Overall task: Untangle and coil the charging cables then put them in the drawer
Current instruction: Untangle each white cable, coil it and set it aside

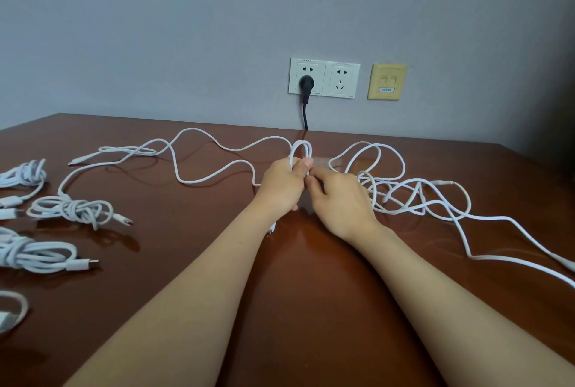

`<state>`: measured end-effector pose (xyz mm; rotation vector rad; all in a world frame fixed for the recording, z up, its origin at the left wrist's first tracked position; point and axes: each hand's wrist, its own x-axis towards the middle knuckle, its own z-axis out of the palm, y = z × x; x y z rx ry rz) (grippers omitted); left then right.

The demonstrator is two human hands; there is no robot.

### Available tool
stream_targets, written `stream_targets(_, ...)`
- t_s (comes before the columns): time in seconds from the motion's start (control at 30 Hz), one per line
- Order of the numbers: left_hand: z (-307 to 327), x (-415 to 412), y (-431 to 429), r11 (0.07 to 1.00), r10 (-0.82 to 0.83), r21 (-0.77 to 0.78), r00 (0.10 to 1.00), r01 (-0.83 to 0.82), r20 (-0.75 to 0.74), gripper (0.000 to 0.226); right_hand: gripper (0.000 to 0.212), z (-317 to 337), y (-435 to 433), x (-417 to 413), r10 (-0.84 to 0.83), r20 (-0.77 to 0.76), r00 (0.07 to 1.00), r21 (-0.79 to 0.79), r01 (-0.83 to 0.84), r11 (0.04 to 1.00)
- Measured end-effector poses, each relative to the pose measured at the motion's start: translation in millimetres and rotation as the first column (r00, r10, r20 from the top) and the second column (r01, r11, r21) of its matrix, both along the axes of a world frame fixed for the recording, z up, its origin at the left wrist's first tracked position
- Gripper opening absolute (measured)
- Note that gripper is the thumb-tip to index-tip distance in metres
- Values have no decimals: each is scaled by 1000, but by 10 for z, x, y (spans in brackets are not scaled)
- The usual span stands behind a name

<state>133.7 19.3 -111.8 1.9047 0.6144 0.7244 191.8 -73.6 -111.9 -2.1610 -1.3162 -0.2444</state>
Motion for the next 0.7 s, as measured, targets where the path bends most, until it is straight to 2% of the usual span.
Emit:
stream_targets(0.17,11,0,-2,998,36,47,999,-35,-22,33,24,-10,-2,9,-2,24,1000,17,2,1000)
stream_targets(0.33,-35,21,14,949,149,292,986,-120,-80,31,24,-21,21,4,22,8,1000,-25,-21,999)
stream_targets(0.43,-56,31,41,943,208,282,974,-176,-87,33,29,-45,43,29,5,-5,1000,-46,-6,999)
stream_targets(0.5,-56,34,53,971,194,148,980,-187,-32,32,35,-56,51,53,-16,-24,1000,-32,15,999)
stream_targets(0.57,-49,39,59,983,154,-108,985,-145,72,34,36,-47,48,60,-15,-18,1000,-19,15,1000)
stream_targets(0.63,-11,32,62,928,139,-368,974,-65,177,34,26,-19,39,55,-2,14,1000,-13,2,1000)
stream_targets(0.7,53,2,53,831,156,-555,947,28,282,31,26,0,31,54,-3,52,999,-10,3,1000)
